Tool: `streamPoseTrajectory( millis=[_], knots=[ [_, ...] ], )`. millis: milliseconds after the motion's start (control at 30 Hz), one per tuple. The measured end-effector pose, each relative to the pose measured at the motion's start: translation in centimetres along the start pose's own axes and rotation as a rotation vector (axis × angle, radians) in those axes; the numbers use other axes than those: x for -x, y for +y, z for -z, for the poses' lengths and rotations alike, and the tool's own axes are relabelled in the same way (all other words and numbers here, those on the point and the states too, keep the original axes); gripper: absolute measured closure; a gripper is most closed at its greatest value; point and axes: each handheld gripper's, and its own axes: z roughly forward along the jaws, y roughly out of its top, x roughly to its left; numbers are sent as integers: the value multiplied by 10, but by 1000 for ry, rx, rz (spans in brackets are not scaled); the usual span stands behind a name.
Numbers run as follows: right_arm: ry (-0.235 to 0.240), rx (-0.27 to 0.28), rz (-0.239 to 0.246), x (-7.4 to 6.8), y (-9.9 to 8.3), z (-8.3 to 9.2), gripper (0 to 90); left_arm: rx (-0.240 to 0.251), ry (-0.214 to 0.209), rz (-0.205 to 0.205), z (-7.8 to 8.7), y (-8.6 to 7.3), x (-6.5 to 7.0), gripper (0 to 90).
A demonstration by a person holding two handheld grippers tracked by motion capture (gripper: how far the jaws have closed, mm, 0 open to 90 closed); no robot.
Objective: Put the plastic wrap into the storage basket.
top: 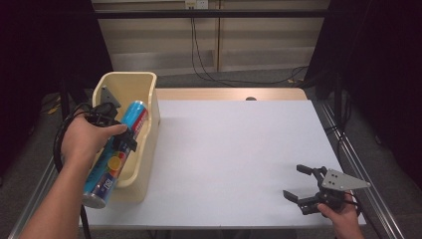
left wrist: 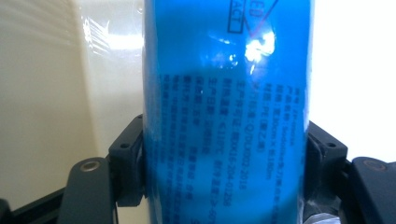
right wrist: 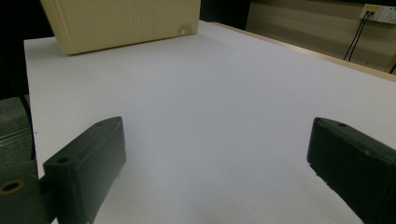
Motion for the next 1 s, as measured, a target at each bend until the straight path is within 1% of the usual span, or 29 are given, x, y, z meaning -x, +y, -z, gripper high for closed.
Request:
streamPoseTrajectory(
  millis=[67,233,367,533,567,667,767,800,900,1000],
  knots=[
    [1,1,-1,0,0,0,42,-10,3,-5,-2,0,0,320],
    [0,4,-5,0,0,0,42,-1,10,9,-3,-1,1,319],
    [6,5,-2,-1,1,0,42,-10,16,5,-5,-2,2,319],
    [1,14,0,-1,1,0,43,-11,21,16,-9,-2,1,318],
    [-2,13,-2,-1,1,0,43,-17,26,10,-10,-2,1,317],
    [-3,12,2,0,1,0,42,-25,35,15,-12,-1,1,316],
    [-2,9,1,0,1,0,43,-16,44,14,-13,0,1,315],
    [-3,11,1,0,1,0,43,-27,41,17,-13,0,1,314],
    [-3,7,0,0,1,0,43,-38,55,15,-16,2,2,311],
    [-2,3,3,-1,1,-1,43,-59,63,11,-17,5,4,304]
  ],
)
